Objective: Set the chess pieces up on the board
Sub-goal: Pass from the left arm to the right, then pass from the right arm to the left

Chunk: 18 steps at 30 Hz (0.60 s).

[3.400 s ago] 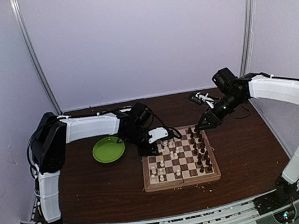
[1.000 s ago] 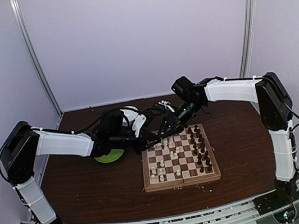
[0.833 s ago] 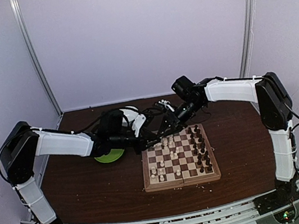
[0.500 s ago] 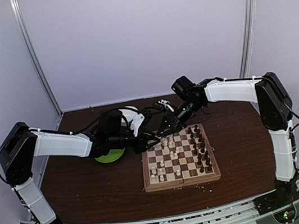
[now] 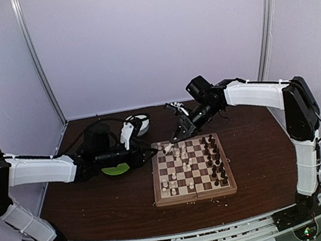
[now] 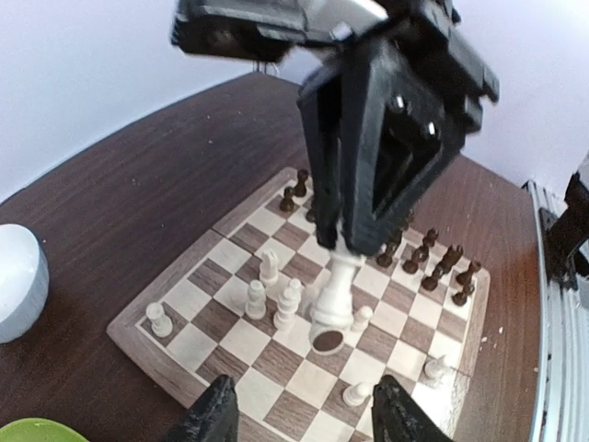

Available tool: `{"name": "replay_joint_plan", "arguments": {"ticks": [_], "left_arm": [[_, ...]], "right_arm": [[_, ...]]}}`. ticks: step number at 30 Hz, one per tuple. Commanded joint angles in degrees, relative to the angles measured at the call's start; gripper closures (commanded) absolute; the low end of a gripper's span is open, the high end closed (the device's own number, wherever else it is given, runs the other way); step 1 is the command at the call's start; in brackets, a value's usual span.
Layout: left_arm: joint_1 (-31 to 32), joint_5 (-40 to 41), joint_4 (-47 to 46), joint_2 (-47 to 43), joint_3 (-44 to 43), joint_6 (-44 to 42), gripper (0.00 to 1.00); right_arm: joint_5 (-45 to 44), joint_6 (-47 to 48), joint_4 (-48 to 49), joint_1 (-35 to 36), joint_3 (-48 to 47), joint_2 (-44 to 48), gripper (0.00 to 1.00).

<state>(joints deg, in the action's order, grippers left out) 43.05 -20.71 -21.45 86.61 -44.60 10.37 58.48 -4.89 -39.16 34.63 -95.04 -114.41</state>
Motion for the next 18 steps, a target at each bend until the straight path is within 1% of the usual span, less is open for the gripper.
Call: {"name": "replay_joint_plan", "arguments": {"ticks": [1,6,10,14,18], "left_arm": [[3.9,5.1,-4.9,2.5,0.3,-7.5,0.49],[5.5,5.0,-4.7,6.6,-4.2,-9.5,0.48],[6.4,6.2,-2.0,9.2,-7.8,-11.4,0.48],[6.5,9.1,0.0,10.4,-9.3,-12.6,0.51],[6.5,9.0,1.0,10.8,-9.9,-13.5,0.58]], "right_arm": [[0.4,-0.7,0.9,0.1,-1.3,3.0,0.94],[0.5,-0.9,0.9,0.1,-0.7,3.5,0.94],[0.8,-1.9,1.9,0.1,0.1,3.7,0.94],[1.0,-2.1,2.2,0.1,0.5,3.9,0.94],[1.2,-2.6,2.8,0.1,1.1,3.9,0.93]]}}
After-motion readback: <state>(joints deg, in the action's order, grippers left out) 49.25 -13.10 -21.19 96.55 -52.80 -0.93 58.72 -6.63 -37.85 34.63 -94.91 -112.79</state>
